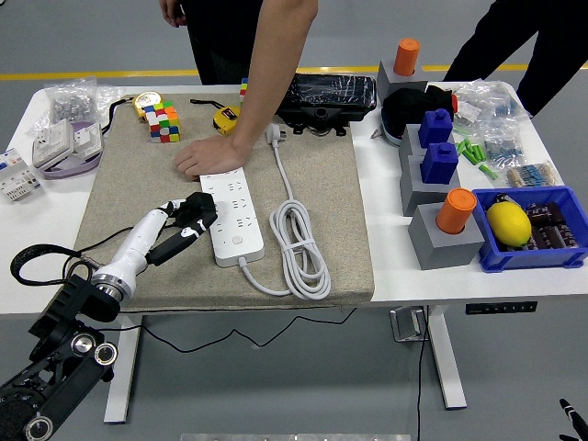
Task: Pick up the plug,place it near the board,insert it into the board,press the button
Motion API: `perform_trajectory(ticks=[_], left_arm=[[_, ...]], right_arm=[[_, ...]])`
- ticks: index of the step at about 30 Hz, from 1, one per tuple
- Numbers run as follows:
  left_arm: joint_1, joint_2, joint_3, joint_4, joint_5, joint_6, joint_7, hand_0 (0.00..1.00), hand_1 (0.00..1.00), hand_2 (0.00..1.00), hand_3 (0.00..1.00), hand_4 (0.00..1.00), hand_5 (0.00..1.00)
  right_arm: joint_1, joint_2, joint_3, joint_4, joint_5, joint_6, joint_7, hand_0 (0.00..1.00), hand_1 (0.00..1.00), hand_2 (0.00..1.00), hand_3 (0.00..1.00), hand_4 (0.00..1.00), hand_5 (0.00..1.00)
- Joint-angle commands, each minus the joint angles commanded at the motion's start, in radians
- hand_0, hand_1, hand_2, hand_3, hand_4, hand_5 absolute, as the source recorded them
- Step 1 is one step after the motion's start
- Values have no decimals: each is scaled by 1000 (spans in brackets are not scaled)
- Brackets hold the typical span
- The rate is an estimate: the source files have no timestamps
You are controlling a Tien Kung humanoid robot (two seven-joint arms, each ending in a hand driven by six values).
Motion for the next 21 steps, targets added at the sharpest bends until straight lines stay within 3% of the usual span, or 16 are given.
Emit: perform_trajectory(ticks=[21], left_arm=[[-17, 0, 32, 7, 18, 5, 8, 909, 899, 891, 871, 984, 998]], right_arm=[[-1, -6, -8, 0, 4, 0, -2, 805, 752, 729, 787, 998, 977]])
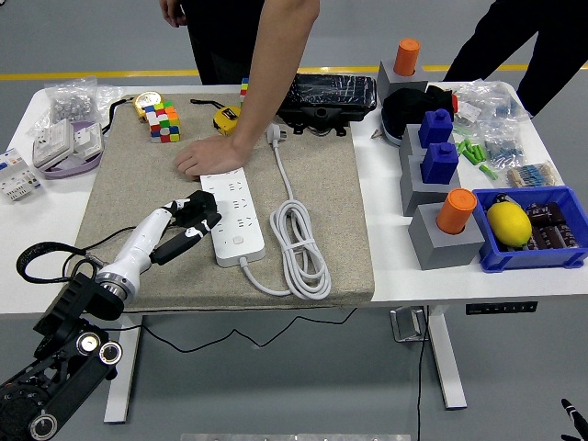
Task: Pick up the plug,place it near the board,insert it into the board,press the button
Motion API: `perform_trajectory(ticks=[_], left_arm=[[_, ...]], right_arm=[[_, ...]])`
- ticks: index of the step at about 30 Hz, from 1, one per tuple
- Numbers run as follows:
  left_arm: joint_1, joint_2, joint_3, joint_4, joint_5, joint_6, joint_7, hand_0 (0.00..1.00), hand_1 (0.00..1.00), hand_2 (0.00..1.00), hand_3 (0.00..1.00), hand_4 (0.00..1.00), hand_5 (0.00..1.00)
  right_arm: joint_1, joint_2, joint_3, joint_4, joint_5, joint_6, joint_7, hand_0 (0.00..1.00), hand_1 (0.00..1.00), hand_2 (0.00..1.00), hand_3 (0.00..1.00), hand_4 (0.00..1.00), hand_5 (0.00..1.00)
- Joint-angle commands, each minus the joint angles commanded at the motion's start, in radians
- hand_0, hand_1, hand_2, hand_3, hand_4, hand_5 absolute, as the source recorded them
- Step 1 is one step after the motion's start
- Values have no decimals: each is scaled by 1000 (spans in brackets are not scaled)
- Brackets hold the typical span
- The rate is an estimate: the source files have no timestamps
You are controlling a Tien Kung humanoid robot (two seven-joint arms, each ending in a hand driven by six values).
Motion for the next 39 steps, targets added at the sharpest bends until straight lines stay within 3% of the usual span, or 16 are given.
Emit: perform_trajectory(ticks=[27, 39], left_arm=[[-102, 0, 130, 10, 45, 11, 28, 922, 899, 889, 865, 985, 998], [-125, -5, 151, 13, 48, 10, 34, 927, 899, 888, 865, 985, 998]], right_arm=[[7, -4, -4, 0, 2, 0, -1, 805, 751, 729, 786, 998, 977], [9, -6, -1, 0, 1, -1, -2, 805, 751, 729, 786, 998, 976]])
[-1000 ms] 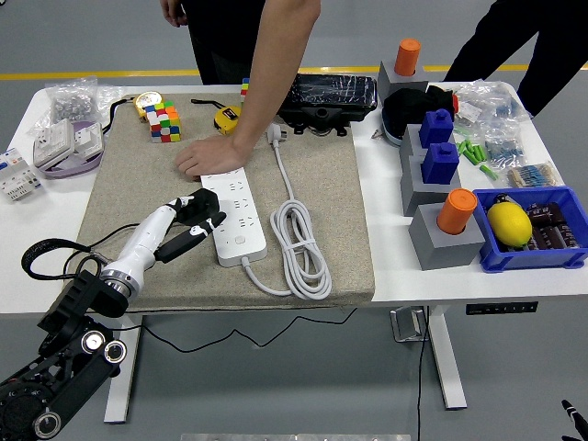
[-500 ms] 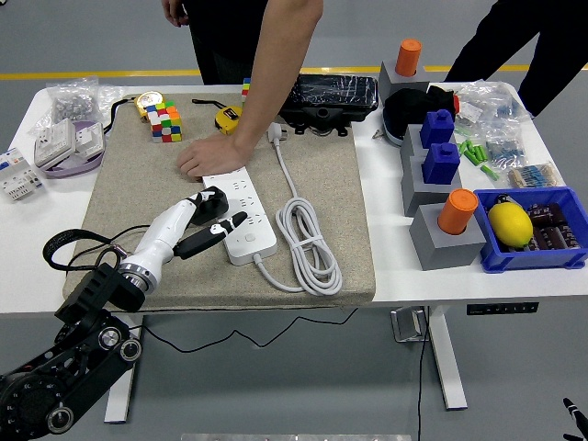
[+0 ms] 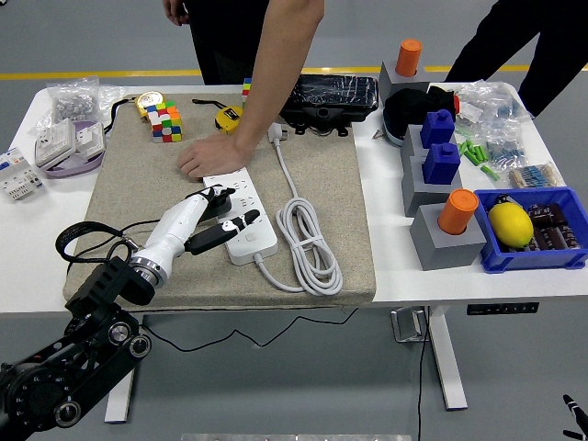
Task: Pick up the plug,place it near the board,insert it into the board,press the button
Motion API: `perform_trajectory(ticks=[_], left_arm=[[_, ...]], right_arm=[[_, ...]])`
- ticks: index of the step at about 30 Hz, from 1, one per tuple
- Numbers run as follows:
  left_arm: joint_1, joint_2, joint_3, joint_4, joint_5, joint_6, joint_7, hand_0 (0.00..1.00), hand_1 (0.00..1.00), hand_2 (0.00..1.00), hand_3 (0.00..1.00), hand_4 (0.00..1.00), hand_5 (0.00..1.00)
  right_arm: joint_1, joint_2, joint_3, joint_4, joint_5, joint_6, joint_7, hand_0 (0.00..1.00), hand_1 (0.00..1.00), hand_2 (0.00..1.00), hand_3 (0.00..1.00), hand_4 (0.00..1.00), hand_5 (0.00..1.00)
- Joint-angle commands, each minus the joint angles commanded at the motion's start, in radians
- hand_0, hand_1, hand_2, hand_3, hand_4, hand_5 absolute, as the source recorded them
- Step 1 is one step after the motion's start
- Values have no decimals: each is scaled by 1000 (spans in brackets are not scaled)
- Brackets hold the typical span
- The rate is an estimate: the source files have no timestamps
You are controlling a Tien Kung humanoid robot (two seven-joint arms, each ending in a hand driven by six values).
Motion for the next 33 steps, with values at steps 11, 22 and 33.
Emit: perform_trajectory(ticks=[11, 22, 33], left_arm=[[-21, -17, 9, 9, 17, -14, 20, 930, 900, 887, 866, 987, 998], [-34, -22, 27, 26, 32, -26, 27, 933, 901, 888, 867, 989, 998], [-92, -16, 43, 104, 24, -23, -5, 936, 900, 886, 867, 993, 998]], right_arm=[[5, 2, -3, 0, -1, 1, 0, 805, 750, 729, 786, 998, 976], [4, -2, -6, 0, 2, 0, -1, 804, 751, 729, 786, 998, 976], [6, -2, -11, 0, 5, 1, -1, 804, 750, 729, 786, 998, 975]])
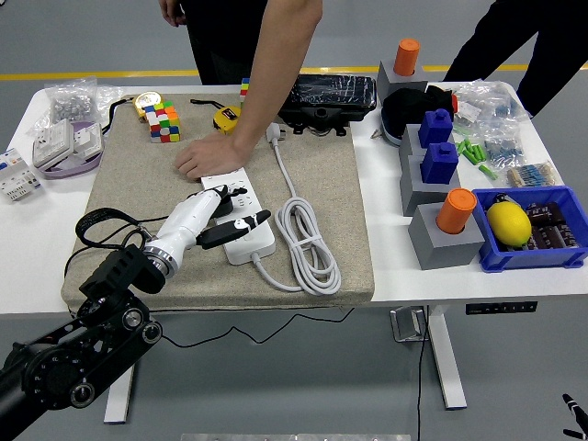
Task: Pick up the plug,place it near the board,insert it into the board,press the button
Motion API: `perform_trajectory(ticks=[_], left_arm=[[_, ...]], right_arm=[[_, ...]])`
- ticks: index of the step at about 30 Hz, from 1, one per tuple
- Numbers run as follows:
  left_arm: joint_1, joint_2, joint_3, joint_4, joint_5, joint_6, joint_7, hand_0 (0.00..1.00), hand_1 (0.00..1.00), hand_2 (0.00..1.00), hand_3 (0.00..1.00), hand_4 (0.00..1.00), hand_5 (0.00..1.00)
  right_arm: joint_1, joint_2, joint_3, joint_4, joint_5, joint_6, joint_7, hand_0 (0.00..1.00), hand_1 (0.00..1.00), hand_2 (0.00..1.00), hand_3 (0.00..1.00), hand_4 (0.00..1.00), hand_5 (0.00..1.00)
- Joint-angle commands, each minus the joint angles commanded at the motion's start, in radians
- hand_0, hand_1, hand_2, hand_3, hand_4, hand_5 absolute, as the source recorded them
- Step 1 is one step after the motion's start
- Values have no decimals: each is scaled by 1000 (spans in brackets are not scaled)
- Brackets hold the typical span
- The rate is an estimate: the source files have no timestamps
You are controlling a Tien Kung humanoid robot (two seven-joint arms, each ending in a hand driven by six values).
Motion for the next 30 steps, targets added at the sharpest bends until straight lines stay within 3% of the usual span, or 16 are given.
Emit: perform_trajectory(ticks=[11, 12, 13, 18, 19, 24, 25, 30], left_arm=[[-5, 12, -9, -37, 38, 14, 2, 937, 900, 880, 864, 992, 998], [-5, 13, -13, -44, 44, 29, -5, 937, 900, 880, 864, 992, 998], [-6, 13, -18, -51, 50, 47, -14, 866, 863, 840, 852, 979, 998], [-16, 12, -47, -68, 93, 78, -28, 866, 863, 840, 852, 979, 998], [-17, 11, -51, -70, 99, 76, -27, 738, 789, 807, 893, 910, 583], [-20, 19, -87, -113, 194, 21, 26, 738, 789, 807, 893, 910, 583], [-19, 24, -92, -130, 216, 5, 42, 294, 349, 418, 949, 570, 74], [-11, 47, -100, -213, 284, -22, 90, 294, 349, 418, 949, 570, 74]], right_arm=[[-6, 0, -4, 0, 4, -1, -4, 805, 750, 729, 786, 998, 976], [-4, -1, -7, 0, 7, -1, -3, 805, 750, 729, 786, 998, 976], [-3, -1, -8, 0, 8, -1, -3, 804, 750, 729, 786, 998, 977], [-3, 1, -9, 0, 9, -1, -3, 804, 750, 729, 786, 998, 977], [-3, 1, -9, 0, 9, -1, -3, 803, 750, 729, 786, 998, 976], [-2, 1, -10, 0, 12, -1, -3, 803, 750, 729, 786, 998, 976], [-2, 0, -8, 0, 9, -1, -3, 803, 750, 729, 786, 998, 977], [-2, 0, -4, 0, 6, -2, -5, 803, 750, 729, 786, 998, 977]])
